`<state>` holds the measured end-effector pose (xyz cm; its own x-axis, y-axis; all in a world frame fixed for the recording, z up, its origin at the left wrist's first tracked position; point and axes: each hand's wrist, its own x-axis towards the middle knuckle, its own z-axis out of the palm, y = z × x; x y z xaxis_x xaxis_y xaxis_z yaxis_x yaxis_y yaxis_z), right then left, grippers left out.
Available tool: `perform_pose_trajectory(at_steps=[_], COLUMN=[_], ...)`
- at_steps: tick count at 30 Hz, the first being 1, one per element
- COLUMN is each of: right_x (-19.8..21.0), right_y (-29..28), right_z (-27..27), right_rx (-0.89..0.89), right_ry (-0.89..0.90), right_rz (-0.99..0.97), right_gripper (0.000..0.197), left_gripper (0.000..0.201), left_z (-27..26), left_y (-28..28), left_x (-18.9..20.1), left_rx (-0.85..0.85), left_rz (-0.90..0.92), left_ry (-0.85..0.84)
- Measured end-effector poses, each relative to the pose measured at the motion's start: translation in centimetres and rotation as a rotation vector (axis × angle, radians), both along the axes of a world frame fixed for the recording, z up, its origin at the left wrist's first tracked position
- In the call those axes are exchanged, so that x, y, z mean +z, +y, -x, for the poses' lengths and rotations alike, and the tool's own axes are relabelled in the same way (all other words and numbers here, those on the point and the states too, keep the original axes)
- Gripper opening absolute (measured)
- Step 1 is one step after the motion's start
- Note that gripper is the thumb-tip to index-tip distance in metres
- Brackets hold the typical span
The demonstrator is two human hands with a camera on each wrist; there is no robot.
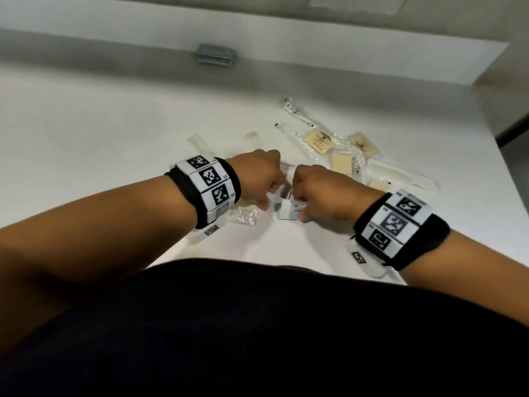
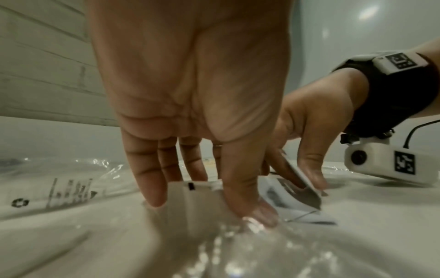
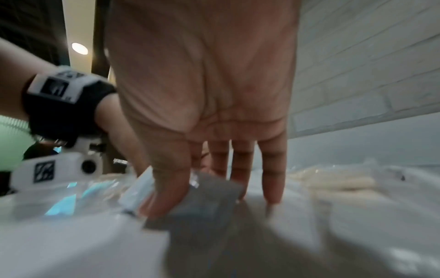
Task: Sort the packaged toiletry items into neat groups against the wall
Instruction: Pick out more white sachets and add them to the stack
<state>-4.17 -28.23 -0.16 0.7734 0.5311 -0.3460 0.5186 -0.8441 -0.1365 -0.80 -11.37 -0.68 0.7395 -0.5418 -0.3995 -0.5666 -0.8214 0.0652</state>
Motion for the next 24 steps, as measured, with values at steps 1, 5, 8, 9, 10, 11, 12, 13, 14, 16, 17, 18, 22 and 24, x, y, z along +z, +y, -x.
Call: perform_pose_trajectory(at_steps=[1, 5, 8, 9, 10, 11, 12, 13, 14, 16, 17, 18, 22, 24], right_x=[-0.1, 0.3, 0.5, 0.4, 0.3, 0.3, 0.3, 0.4, 0.4, 0.7, 0.8, 0.7, -0.2, -0.4], right_y=[0.3, 1.3, 1.0, 0.8, 0.4, 0.1, -0.3, -1.2, -2.0, -4.5, -5.8, -6.9, -8.3, -7.8], right_z=[0.4, 1.3, 1.3, 1.4, 1.6, 1.9, 2.1, 2.2, 2.1, 1.3, 0.9, 0.7, 2.1, 2.9], right_rx=[0.001, -0.080, -0.160, -0.156, -0.134, -0.094, -0.052, -0.023, -0.028, -0.165, -0.259, -0.333, -0.348, -0.212], right_ry=[-0.026, 0.011, 0.137, 0.146, 0.135, 0.113, 0.089, 0.063, 0.037, -0.038, -0.083, -0.118, 0.035, 0.100], right_rz=[-0.021, -0.074, -0.085, -0.079, -0.060, -0.031, 0.000, 0.016, 0.011, -0.059, -0.092, -0.102, -0.063, -0.085], right_gripper=[0.038, 0.047, 0.054, 0.055, 0.054, 0.050, 0.045, 0.037, 0.027, 0.011, 0.008, 0.010, 0.052, 0.061], left_gripper=[0.038, 0.049, 0.052, 0.052, 0.051, 0.049, 0.043, 0.037, 0.032, 0.028, 0.030, 0.030, 0.033, 0.042], left_z=[0.0, -0.1, -0.3, -0.3, -0.4, -0.4, -0.3, -0.3, -0.4, -0.6, -0.8, -1.0, -2.2, -2.7], left_y=[-0.1, -0.3, -0.1, 0.0, -0.1, 0.0, 0.1, 0.1, 0.2, 0.1, 0.0, -0.4, -3.4, -5.4], left_x=[-0.2, -0.6, -0.8, -0.9, -0.8, -0.9, -0.8, -0.7, -0.5, 0.3, 0.8, 1.2, 1.7, 1.4], left_rx=[0.008, 0.119, 0.194, 0.211, 0.218, 0.221, 0.212, 0.191, 0.169, 0.160, 0.173, 0.186, 0.144, 0.063], left_rz=[0.004, 0.048, 0.044, 0.038, 0.026, 0.010, -0.007, -0.025, -0.041, -0.037, -0.009, 0.031, 0.200, 0.222], left_ry=[-0.013, 0.035, 0.107, 0.127, 0.136, 0.138, 0.133, 0.120, 0.105, 0.088, 0.078, 0.052, -0.086, -0.053])
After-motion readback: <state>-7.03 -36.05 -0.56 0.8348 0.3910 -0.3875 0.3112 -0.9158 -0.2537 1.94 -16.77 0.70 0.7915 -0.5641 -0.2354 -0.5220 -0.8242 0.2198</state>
